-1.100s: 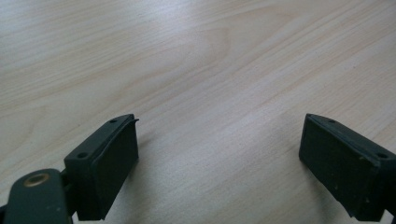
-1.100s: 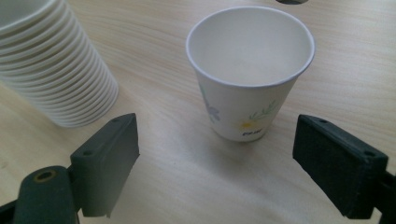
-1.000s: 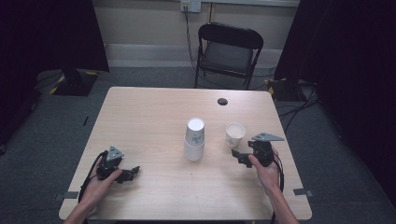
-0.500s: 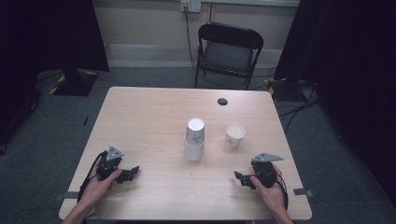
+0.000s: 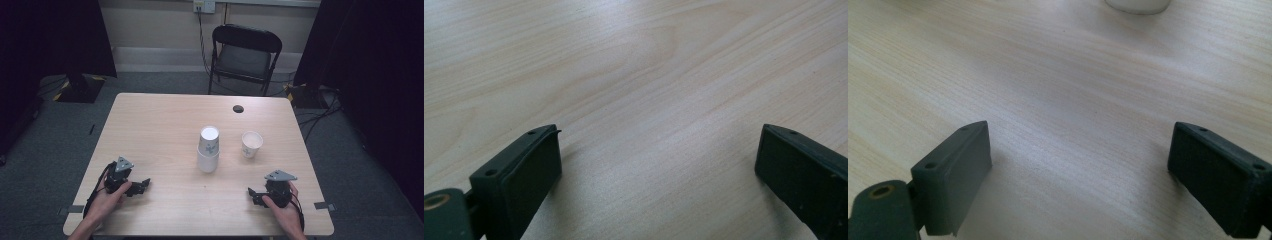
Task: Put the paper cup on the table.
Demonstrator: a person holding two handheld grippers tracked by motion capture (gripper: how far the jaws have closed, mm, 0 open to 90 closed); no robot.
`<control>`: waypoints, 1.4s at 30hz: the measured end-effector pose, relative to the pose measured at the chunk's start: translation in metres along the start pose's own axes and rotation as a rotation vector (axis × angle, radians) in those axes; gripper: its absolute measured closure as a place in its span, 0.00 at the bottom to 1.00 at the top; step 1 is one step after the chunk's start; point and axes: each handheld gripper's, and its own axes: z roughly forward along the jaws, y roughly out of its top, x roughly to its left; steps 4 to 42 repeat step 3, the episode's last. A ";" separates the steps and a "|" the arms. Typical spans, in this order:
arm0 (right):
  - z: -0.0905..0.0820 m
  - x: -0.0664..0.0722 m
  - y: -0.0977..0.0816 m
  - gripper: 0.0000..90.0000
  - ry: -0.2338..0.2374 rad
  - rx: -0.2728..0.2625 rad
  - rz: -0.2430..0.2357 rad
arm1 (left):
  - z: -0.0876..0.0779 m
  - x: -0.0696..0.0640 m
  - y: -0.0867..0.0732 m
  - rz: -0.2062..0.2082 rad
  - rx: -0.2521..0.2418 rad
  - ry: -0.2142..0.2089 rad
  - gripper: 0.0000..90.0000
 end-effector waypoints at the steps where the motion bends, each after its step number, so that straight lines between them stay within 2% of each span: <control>1: 0.000 0.000 0.000 0.11 0.000 0.000 0.000 | 0.000 0.000 0.000 -0.001 -0.001 0.001 0.04; 42: 0.000 0.000 0.000 0.11 -0.003 0.000 0.002 | 0.000 -0.001 0.000 -0.001 0.001 0.002 0.04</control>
